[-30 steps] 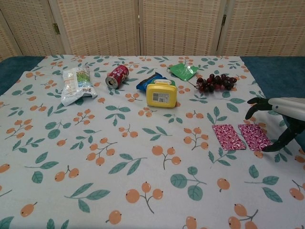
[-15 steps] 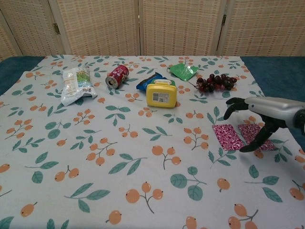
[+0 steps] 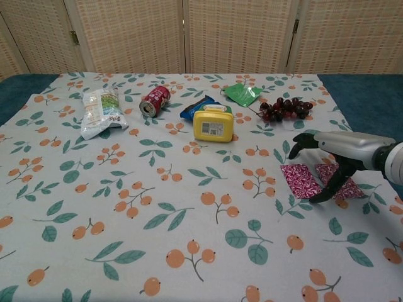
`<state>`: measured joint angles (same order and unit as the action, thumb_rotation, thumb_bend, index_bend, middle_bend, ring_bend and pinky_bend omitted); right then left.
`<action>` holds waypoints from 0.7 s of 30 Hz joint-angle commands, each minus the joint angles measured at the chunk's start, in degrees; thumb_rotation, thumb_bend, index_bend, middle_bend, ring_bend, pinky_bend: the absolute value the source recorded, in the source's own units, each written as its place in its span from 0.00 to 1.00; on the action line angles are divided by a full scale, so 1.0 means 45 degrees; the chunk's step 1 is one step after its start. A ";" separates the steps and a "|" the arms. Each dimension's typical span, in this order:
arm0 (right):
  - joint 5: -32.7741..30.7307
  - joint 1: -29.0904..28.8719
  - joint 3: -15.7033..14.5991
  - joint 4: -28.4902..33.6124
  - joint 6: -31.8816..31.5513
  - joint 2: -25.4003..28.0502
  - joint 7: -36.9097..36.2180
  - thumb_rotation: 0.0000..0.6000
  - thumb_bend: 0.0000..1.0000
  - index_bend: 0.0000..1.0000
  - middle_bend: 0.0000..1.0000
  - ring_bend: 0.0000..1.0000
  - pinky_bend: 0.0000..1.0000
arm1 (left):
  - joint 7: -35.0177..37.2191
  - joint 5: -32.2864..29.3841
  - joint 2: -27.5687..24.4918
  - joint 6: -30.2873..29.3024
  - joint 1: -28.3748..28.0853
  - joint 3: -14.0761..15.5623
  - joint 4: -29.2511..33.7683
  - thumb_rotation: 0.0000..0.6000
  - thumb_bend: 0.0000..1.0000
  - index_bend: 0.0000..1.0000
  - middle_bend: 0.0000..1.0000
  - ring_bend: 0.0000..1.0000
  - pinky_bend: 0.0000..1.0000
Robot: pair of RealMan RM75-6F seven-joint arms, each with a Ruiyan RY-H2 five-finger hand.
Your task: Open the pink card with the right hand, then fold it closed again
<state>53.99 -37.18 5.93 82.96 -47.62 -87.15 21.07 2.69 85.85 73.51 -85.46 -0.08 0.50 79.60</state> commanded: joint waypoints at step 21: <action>-0.0833 -0.0493 -0.0172 -0.0215 0.0086 -0.0226 0.0529 0.88 0.10 0.25 0.04 0.00 0.00 | 0.0078 -0.0067 0.0029 0.0050 0.0018 -0.0007 -0.0100 1.00 0.21 0.17 0.00 0.04 0.00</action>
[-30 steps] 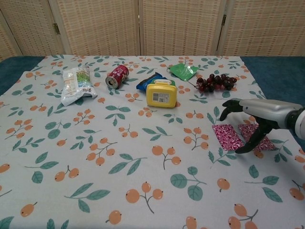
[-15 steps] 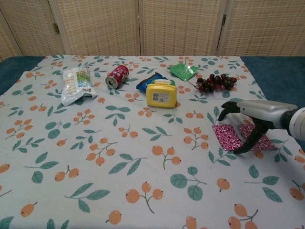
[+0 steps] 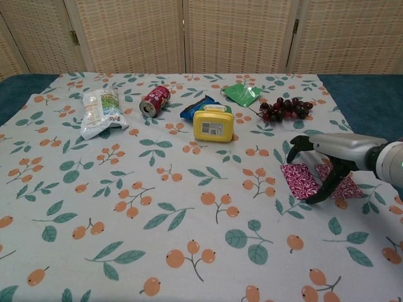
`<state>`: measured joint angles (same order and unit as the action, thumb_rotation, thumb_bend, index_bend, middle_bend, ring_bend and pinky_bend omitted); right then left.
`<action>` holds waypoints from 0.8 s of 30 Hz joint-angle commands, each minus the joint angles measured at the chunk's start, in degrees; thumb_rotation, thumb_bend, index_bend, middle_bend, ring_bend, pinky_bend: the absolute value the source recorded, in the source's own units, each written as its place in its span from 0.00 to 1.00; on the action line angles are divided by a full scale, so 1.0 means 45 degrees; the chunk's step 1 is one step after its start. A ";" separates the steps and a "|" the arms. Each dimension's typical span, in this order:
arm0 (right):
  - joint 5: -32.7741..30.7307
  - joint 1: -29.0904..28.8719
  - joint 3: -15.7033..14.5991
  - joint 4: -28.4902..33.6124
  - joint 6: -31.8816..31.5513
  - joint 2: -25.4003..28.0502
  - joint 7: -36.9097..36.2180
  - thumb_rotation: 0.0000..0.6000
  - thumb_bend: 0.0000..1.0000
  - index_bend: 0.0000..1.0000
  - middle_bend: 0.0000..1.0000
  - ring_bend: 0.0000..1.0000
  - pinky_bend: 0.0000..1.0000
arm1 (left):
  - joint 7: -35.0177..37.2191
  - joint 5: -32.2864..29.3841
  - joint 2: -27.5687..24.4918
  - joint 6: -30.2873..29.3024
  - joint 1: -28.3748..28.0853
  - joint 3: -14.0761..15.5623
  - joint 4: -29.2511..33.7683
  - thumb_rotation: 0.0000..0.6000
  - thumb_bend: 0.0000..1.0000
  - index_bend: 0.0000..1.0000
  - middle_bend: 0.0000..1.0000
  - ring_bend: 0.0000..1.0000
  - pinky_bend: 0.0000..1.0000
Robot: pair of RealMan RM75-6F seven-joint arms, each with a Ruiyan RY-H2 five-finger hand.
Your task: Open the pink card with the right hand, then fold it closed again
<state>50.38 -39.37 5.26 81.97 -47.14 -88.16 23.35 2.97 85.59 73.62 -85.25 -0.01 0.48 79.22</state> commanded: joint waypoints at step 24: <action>0.0931 0.0532 0.0083 0.1304 -0.0852 0.1157 -0.1246 0.89 0.10 0.32 0.05 0.00 0.00 | 0.0063 0.0049 -0.0044 -0.0055 0.0000 -0.0016 0.0012 1.00 0.21 0.17 0.00 0.04 0.00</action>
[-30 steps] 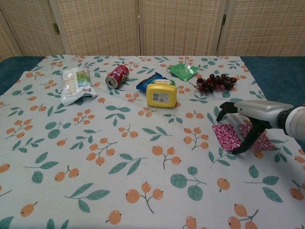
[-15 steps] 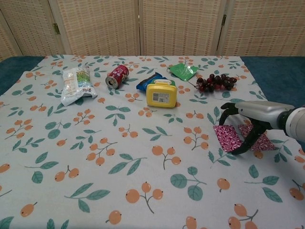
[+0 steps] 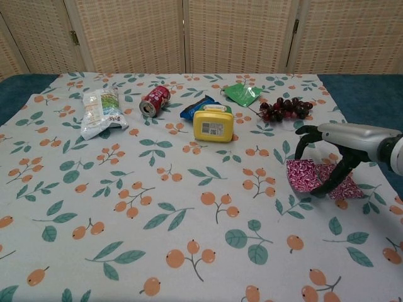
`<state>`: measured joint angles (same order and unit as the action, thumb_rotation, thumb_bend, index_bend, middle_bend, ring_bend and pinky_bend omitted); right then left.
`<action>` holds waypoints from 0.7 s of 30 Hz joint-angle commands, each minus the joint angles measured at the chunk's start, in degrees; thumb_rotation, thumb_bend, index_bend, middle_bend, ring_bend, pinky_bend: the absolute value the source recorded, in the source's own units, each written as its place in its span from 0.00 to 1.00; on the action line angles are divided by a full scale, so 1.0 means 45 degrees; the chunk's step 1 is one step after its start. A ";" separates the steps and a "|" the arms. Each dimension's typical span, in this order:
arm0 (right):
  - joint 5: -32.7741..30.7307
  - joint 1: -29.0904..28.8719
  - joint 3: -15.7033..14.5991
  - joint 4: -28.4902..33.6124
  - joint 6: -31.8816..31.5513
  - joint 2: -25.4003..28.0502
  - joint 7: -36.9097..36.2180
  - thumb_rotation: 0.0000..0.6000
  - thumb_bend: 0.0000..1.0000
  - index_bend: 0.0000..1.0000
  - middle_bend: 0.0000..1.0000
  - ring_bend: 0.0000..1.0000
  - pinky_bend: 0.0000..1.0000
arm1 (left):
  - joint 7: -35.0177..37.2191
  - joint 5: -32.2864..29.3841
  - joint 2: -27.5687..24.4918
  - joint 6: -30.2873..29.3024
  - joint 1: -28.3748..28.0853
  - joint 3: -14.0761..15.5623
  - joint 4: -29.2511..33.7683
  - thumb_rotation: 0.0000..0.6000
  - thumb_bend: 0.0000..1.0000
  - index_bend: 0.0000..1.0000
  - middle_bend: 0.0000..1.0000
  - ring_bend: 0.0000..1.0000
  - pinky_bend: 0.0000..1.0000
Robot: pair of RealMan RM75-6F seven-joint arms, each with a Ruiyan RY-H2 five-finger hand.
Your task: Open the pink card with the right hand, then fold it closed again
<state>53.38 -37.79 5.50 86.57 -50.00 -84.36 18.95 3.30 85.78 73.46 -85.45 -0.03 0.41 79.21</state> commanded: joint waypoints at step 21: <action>0.0505 0.0877 -0.0323 -0.0914 0.0424 0.0740 -0.1666 0.89 0.10 0.32 0.05 0.00 0.00 | -0.0342 0.0104 -0.0094 -0.0036 -0.0048 0.0014 0.0359 1.00 0.21 0.17 0.00 0.04 0.00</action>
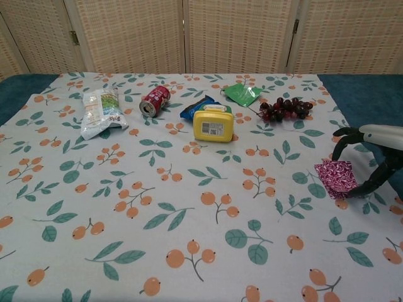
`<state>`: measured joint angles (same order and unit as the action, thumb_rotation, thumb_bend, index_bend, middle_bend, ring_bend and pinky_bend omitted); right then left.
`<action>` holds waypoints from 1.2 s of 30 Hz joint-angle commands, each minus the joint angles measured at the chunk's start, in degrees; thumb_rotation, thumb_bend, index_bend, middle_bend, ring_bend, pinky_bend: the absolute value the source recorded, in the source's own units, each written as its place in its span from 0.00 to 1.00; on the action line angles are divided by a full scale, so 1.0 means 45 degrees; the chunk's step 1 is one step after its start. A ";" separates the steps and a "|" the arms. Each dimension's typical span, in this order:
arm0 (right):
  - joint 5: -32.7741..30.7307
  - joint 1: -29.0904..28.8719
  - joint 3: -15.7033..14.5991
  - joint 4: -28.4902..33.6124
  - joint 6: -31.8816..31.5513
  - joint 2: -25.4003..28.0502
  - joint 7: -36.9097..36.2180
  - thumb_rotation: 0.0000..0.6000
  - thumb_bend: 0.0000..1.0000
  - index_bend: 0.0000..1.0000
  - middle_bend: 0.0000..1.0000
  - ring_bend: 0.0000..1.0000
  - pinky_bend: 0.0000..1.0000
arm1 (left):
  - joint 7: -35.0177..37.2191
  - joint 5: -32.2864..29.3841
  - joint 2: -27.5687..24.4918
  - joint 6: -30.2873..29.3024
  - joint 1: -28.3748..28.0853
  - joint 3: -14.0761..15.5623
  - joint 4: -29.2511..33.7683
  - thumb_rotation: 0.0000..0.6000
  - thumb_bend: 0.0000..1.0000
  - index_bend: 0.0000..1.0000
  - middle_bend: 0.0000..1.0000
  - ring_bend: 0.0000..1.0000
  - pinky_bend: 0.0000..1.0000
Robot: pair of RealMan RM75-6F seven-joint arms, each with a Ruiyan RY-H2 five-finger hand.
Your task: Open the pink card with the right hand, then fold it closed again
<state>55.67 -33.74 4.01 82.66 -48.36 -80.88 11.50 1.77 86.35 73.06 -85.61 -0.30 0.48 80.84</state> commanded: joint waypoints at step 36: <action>-0.0027 -0.0026 0.0079 -0.0034 0.0089 -0.0140 0.0354 0.89 0.10 0.24 0.05 0.00 0.00 | 0.0190 -0.0108 0.0091 0.0015 0.0065 0.0004 -0.0254 1.00 0.21 0.17 0.00 0.04 0.00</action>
<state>55.47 -33.94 4.31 82.37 -47.83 -81.63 13.17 2.63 85.86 73.47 -85.54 -0.01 0.50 79.70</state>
